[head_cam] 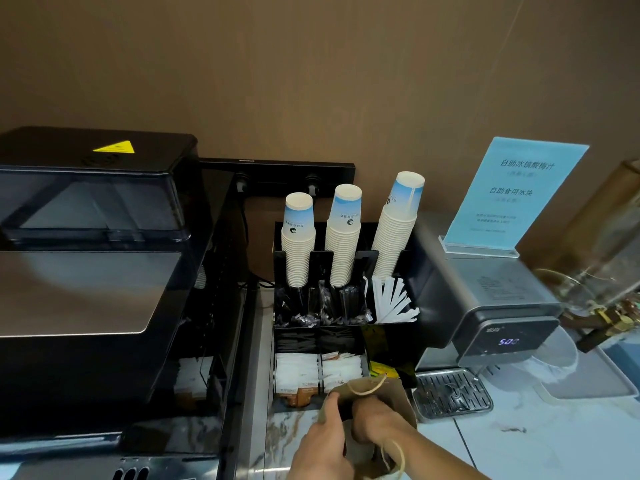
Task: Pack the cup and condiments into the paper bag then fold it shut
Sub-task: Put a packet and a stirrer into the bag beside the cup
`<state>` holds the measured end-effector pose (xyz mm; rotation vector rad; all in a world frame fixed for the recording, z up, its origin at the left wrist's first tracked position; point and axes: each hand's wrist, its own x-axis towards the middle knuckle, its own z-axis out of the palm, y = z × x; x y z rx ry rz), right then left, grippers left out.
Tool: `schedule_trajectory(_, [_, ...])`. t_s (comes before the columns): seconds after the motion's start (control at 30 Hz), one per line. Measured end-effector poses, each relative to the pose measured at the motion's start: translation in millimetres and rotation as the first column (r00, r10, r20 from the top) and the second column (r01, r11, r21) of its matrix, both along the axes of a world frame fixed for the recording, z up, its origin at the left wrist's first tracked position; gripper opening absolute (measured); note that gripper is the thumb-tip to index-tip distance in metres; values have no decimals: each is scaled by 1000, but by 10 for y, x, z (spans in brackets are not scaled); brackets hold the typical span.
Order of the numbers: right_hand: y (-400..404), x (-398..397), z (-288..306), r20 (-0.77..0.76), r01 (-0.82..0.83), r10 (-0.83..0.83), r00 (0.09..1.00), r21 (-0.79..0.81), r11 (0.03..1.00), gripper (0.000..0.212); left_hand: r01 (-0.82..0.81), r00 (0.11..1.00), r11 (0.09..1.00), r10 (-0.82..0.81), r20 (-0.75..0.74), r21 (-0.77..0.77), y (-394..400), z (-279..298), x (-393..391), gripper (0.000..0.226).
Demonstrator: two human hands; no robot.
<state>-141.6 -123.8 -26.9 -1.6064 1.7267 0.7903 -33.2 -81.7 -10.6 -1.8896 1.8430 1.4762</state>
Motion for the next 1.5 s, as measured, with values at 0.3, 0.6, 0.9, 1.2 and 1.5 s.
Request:
schedule_trajectory(0.3, [297,-771,732,712,294,-234,662,40,955,22,-30,999,999,29,-14,-41,1,21,6,98])
schedule_trajectory(0.6, [418,-2199,-760,177,594,-577,797,-61,802,11,-61,996,997,57,-71,-47,10,34,-30,96])
schedule_trajectory(0.9, [636,-1982,-1394,184,712,-698,692,-332,619,45,-145,975,989,146,-170,19,-37,-141,10,125])
schedule_trajectory(1.2, [722,-2037,-1798,144,649,-645,750,-348,677,44,-136,970,991,131,-204,-11,-43,-213,1,123])
schedule_trajectory(1.5, [732,-1756,-1539,119,562,-563,817,-376,736,45,-189,952,982,178,-248,-21,4,-287,29,125])
